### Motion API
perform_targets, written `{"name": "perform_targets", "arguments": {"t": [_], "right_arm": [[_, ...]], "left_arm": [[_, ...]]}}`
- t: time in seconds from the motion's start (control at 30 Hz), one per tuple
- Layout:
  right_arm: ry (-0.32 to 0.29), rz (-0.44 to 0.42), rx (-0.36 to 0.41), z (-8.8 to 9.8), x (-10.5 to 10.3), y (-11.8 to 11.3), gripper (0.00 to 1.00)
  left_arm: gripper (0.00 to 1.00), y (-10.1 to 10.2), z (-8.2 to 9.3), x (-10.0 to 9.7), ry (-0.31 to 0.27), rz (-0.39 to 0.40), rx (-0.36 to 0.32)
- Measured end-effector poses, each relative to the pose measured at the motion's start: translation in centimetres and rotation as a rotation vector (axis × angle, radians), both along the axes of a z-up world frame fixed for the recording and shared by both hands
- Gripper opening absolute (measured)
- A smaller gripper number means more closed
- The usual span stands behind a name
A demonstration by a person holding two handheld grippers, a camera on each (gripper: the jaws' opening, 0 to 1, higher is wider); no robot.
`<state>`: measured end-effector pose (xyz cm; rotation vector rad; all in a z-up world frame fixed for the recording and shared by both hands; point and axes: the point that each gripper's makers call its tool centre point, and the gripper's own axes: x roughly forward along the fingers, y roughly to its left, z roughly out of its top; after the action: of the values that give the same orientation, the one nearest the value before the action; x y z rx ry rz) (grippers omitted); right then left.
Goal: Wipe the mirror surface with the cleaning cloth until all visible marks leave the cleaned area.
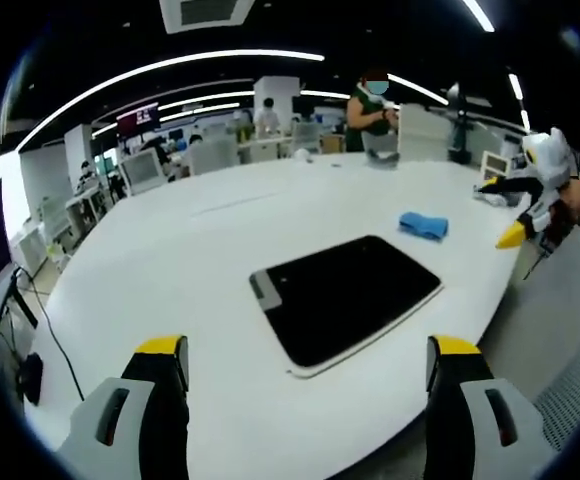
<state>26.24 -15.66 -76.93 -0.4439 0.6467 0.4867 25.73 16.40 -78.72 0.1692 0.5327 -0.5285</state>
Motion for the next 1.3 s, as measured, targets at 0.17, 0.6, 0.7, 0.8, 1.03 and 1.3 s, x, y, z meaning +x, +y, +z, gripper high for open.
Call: {"name": "perform_targets", "arguments": {"t": [0.17, 0.6, 0.7, 0.8, 1.03, 1.3], "right_arm": [[0.178, 0.093, 0.011, 3.1, 2.0, 0.6, 0.96], [0.323, 0.076, -0.061, 6.9, 10.4, -1.0, 0.89], [0.423, 0.070, -0.118, 6.2, 9.9, -2.4, 0.89], [0.475, 0.048, -0.125, 6.1, 10.1, -3.4, 0.90], [0.563, 0.032, -0.146, 5.8, 10.8, -3.9, 0.87], [0.565, 0.000, -0.133, 4.3, 11.9, -4.0, 0.73]], "left_arm": [[0.99, 0.4, -0.2, -0.1, 0.012, 0.013, -0.005], [0.99, 0.1, 0.3, 0.3, -0.013, 0.015, -0.051], [1.00, -0.1, -0.8, -0.2, 0.050, 0.004, -0.079], [1.00, -0.6, -0.7, -0.2, 0.049, -0.013, -0.076], [1.00, -0.7, -0.8, -0.2, 0.073, -0.004, -0.093], [1.00, -1.5, -0.6, -0.3, 0.062, -0.038, -0.075]]}}
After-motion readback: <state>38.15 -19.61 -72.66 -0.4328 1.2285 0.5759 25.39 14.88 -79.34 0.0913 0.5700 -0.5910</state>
